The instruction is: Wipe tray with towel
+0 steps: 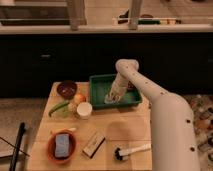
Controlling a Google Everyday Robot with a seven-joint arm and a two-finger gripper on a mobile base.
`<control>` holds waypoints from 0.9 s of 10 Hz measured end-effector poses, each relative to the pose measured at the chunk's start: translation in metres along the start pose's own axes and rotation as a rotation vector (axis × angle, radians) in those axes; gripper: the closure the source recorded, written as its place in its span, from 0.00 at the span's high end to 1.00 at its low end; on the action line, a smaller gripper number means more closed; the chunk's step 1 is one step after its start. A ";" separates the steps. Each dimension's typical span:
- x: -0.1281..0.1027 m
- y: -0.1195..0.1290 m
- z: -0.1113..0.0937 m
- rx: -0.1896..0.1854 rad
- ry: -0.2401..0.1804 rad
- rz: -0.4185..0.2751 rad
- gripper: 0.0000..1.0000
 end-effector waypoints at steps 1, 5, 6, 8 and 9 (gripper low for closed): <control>0.009 0.008 -0.003 -0.006 0.005 0.022 0.01; 0.050 0.021 -0.021 0.004 0.068 0.124 0.01; 0.056 0.018 -0.023 0.016 0.089 0.139 0.01; 0.069 0.010 -0.032 0.051 0.132 0.175 0.01; 0.073 0.005 -0.033 0.064 0.144 0.182 0.01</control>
